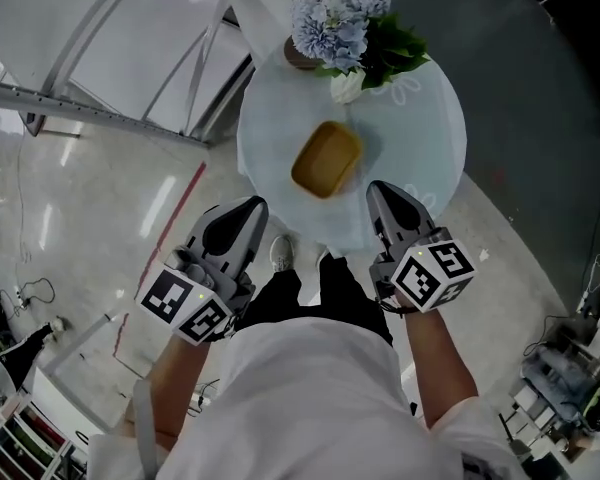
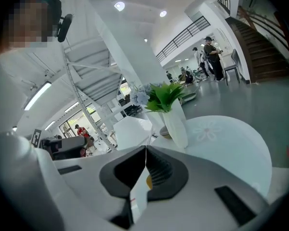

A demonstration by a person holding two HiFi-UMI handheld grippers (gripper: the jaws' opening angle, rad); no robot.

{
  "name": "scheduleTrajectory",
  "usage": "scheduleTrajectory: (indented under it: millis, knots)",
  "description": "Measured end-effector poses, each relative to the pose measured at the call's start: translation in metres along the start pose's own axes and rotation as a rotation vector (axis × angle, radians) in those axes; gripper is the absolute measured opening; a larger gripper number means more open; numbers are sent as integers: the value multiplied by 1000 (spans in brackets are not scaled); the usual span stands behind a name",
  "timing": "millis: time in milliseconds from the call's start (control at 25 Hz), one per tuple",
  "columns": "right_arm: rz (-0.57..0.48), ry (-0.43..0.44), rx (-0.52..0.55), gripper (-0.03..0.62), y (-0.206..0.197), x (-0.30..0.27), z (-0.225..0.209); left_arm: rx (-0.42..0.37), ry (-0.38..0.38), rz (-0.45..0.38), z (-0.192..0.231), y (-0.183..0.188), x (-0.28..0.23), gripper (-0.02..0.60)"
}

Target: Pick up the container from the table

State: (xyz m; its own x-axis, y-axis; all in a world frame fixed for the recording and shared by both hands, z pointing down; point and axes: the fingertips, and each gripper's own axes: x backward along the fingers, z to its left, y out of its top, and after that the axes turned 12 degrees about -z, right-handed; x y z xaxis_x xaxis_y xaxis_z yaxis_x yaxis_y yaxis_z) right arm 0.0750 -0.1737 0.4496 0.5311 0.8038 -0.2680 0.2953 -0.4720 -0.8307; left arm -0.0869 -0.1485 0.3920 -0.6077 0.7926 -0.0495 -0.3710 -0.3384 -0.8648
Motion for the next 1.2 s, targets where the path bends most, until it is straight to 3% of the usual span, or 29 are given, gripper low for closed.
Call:
scheduleTrajectory:
  millis: [400,1200]
  knots:
    - [132,-5,-61,23,-40,-29,-49,22,89,40,10,-32,-26,21]
    - [268,-84,-146,25,-117,-52,-89,106,121,105,29,-84,-35,21]
